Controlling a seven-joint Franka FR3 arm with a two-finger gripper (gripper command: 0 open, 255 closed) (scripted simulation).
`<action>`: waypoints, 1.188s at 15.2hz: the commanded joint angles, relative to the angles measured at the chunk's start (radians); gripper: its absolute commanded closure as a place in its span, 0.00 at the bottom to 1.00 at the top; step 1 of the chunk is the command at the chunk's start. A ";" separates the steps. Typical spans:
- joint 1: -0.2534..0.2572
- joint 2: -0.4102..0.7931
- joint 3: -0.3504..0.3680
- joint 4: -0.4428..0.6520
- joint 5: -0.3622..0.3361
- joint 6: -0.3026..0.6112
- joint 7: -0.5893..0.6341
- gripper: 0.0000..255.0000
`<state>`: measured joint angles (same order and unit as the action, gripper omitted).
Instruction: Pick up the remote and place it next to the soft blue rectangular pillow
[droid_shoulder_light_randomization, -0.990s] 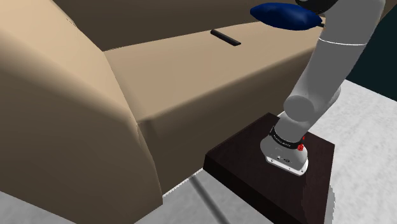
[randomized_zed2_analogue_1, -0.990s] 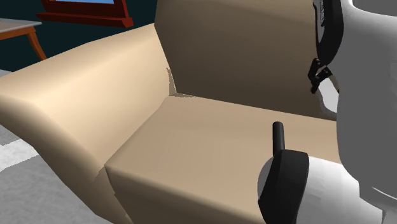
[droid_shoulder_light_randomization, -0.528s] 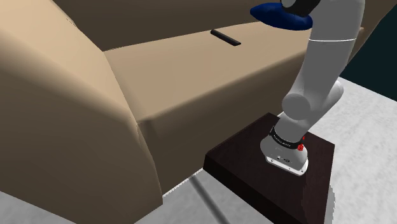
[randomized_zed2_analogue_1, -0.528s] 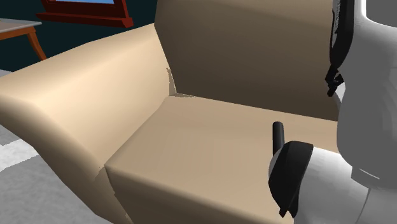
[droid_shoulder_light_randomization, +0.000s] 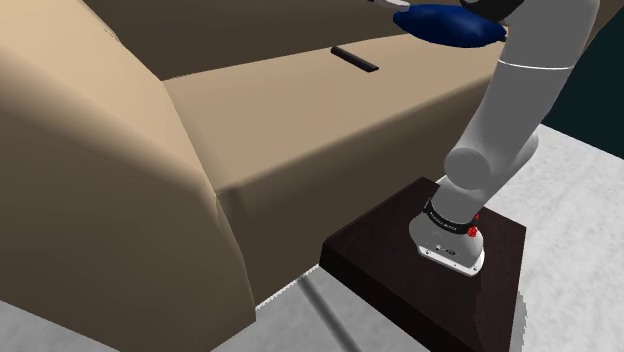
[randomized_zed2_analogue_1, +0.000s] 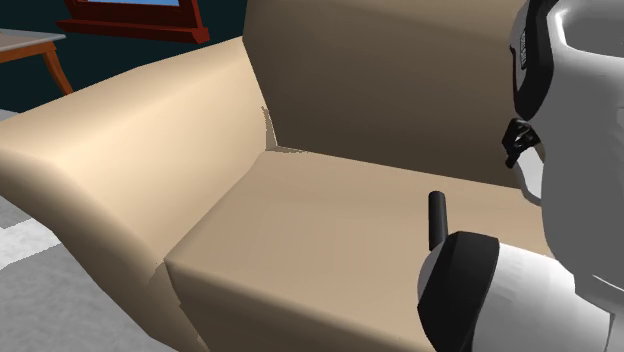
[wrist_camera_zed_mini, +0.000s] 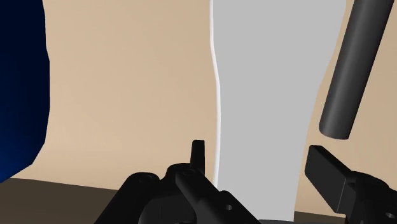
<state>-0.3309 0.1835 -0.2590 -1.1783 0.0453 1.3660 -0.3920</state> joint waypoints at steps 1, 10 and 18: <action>0.005 -0.021 0.002 -0.061 -0.006 0.042 0.003 1.00; 0.017 -0.081 0.007 -0.266 -0.022 0.188 0.012 1.00; 0.021 -0.106 0.009 -0.389 -0.029 0.287 0.016 1.00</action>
<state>-0.3099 0.0797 -0.2503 -1.5591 0.0170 1.6463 -0.3768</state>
